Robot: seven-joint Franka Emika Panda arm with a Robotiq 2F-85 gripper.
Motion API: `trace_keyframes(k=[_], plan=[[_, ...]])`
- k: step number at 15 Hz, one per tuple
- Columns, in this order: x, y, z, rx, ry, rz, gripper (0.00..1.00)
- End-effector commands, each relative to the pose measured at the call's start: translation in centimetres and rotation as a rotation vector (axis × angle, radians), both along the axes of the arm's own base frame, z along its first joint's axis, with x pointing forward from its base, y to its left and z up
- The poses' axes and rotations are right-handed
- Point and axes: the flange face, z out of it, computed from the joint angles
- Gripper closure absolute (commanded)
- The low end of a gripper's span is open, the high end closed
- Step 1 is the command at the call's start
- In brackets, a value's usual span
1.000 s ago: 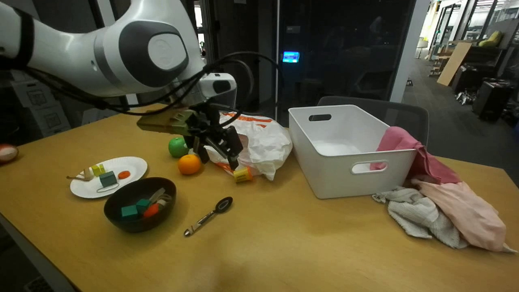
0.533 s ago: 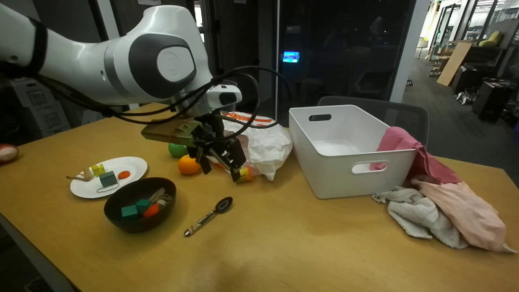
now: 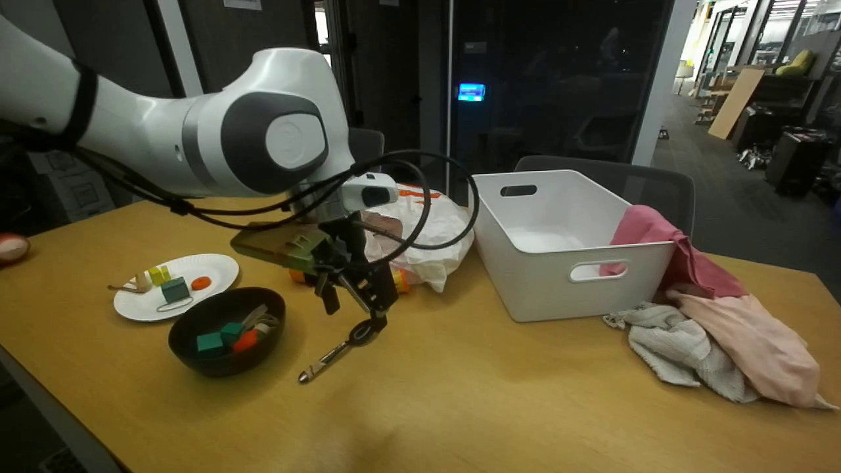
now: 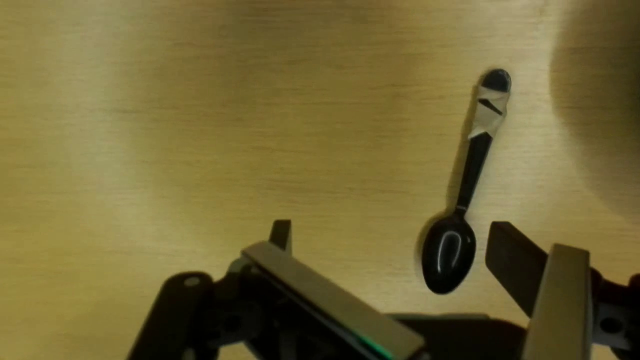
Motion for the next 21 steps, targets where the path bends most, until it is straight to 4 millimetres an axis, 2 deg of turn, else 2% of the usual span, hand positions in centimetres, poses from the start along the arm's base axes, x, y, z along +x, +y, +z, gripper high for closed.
trace_keyframes(k=[1,5,8,15,21], plan=[[-1.9,-0.6,-2.2,0.048,0.033,0.011,0.00],[-3.0,0.6,-4.2,0.139,0.063,0.029,0.00],[-3.1,1.6,-5.3,0.190,0.048,0.043,0.00],[-3.0,2.1,-8.0,0.184,0.001,0.104,0.00],[-3.2,3.5,-9.5,0.194,-0.037,0.149,0.00]])
